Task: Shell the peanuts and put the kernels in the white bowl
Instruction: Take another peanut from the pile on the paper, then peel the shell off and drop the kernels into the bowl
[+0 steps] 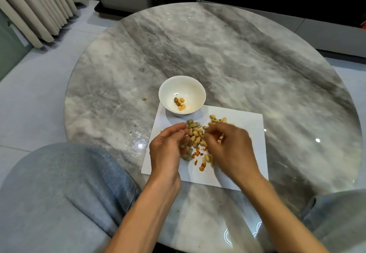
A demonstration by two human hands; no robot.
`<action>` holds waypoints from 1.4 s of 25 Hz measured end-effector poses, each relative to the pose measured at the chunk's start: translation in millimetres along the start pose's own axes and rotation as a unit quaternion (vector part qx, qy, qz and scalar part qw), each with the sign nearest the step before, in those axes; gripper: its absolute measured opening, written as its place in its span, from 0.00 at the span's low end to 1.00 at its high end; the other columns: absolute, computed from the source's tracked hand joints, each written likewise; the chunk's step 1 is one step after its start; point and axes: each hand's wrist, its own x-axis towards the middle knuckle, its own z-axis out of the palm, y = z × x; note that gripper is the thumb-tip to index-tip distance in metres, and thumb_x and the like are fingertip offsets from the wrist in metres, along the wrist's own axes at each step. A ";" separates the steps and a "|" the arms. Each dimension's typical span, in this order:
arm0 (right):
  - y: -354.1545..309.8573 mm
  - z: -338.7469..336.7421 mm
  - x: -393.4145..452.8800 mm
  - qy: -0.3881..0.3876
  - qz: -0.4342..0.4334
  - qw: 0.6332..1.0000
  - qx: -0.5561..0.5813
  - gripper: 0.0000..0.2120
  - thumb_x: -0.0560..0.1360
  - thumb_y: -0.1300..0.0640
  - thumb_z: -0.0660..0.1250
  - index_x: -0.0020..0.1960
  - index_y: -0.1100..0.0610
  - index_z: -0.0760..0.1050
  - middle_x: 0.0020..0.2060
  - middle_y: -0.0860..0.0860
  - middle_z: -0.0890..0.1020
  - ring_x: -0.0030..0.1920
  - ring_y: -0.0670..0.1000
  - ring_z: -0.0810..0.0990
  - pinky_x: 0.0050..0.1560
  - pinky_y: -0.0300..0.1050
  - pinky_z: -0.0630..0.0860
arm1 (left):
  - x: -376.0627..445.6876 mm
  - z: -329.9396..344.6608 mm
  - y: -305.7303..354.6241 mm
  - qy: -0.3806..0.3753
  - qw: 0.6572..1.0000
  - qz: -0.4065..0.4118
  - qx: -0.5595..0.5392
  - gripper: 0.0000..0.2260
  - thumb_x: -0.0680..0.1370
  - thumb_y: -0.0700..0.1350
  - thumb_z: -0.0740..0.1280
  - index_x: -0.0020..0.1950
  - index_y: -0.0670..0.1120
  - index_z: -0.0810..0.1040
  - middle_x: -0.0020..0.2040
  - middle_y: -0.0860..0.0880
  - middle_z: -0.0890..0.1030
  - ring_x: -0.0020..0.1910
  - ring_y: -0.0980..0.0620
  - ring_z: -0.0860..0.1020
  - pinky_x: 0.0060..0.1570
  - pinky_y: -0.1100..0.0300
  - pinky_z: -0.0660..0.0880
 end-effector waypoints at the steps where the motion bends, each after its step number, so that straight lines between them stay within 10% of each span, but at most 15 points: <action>1: 5.8 6.0 -8.5 -0.033 -0.001 0.998 -0.044 0.03 0.75 0.56 0.70 0.44 0.53 0.81 0.37 0.47 0.82 0.40 0.49 0.79 0.40 0.46 0.75 | -0.3 0.1 -0.3 0.000 1.000 -0.001 0.001 0.09 0.78 0.33 0.66 0.48 0.43 0.84 0.44 0.44 0.86 0.42 0.50 0.80 0.34 0.62 0.76; 10: 21.8 19.7 -6.0 -0.042 0.016 0.989 -0.142 0.06 0.79 0.53 0.66 0.47 0.55 0.77 0.44 0.50 0.80 0.42 0.52 0.77 0.37 0.47 0.69 | -1.5 0.6 -5.2 0.001 0.999 0.002 0.039 0.10 0.77 0.34 0.67 0.47 0.46 0.85 0.46 0.46 0.87 0.45 0.50 0.82 0.49 0.54 0.79; 15: 10.9 -17.4 -15.2 -0.091 0.140 0.966 0.199 0.04 0.80 0.57 0.67 0.47 0.53 0.80 0.35 0.43 0.80 0.33 0.40 0.76 0.37 0.36 0.71 | -11.2 4.8 -7.3 -0.117 0.978 0.071 0.160 0.09 0.77 0.38 0.70 0.49 0.51 0.86 0.46 0.53 0.87 0.46 0.57 0.84 0.41 0.66 0.78; 20: 8.2 -41.1 -30.2 -0.122 0.209 0.882 0.405 0.07 0.80 0.64 0.66 0.49 0.61 0.82 0.37 0.53 0.83 0.38 0.50 0.79 0.40 0.46 0.78 | -19.0 8.6 -7.8 -0.196 0.949 0.135 0.208 0.09 0.75 0.39 0.74 0.48 0.53 0.86 0.45 0.53 0.87 0.46 0.52 0.84 0.45 0.61 0.81; 35: 11.7 -16.9 -18.6 -0.004 0.220 0.912 0.345 0.09 0.78 0.64 0.68 0.47 0.52 0.83 0.37 0.51 0.85 0.37 0.47 0.81 0.41 0.40 0.79 | -8.4 6.8 -12.3 -0.107 0.992 0.023 0.068 0.06 0.74 0.41 0.73 0.50 0.45 0.86 0.44 0.48 0.87 0.40 0.55 0.81 0.37 0.63 0.77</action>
